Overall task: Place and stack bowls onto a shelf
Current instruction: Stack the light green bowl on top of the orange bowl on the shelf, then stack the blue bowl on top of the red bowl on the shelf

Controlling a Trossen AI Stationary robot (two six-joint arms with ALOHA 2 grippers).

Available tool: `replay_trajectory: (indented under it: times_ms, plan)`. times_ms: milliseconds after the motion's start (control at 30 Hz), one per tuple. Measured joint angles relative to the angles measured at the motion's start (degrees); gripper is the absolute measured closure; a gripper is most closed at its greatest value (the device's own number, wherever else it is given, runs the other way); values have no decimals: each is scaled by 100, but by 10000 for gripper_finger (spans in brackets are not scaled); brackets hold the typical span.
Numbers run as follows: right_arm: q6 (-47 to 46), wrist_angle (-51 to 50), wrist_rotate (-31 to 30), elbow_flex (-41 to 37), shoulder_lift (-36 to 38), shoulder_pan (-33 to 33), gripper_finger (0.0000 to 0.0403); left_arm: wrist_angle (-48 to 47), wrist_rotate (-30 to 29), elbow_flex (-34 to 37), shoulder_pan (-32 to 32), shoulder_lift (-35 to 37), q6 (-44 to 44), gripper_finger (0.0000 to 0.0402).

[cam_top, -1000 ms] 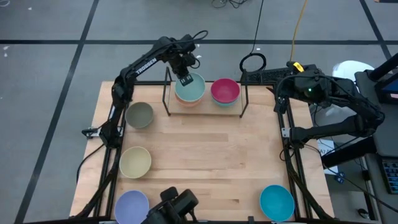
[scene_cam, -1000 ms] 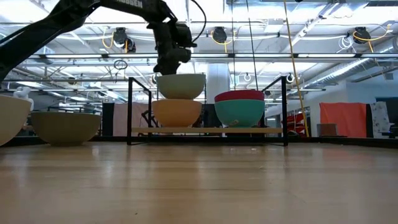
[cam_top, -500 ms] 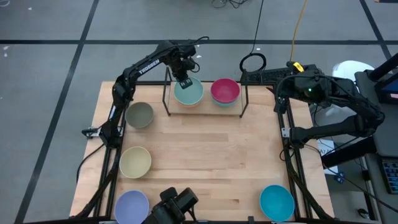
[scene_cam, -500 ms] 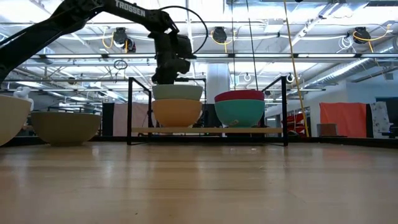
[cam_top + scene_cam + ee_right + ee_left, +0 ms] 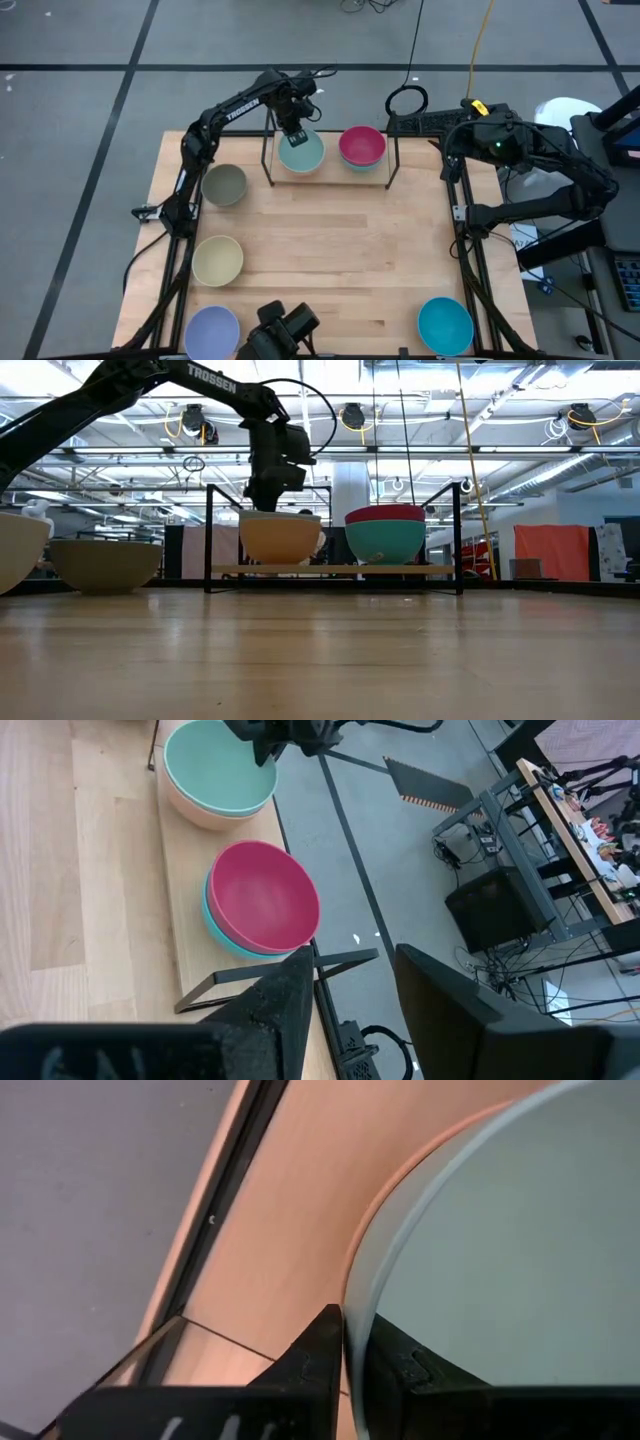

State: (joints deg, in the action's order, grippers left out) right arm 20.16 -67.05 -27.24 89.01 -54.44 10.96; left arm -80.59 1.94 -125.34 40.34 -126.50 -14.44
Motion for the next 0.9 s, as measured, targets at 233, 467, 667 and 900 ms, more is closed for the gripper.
replay_trajectory:
  times_ms: [233, 467, 667, 900]
  plan:
    - [0, 77, 0, 0, -2, -2, 268, 108, -368, 0, -65, 2, -188, 366]
    - [0, 220, 0, 0, -2, 0, 268, 30, -501, 0, -222, 97, -59, 365]
    - [0, 223, 0, 0, -2, -2, 268, 37, -522, -39, -311, 326, -135, 364]
    - [0, 229, 0, 0, -2, -2, 268, 21, -628, -68, -310, 623, 23, 364]
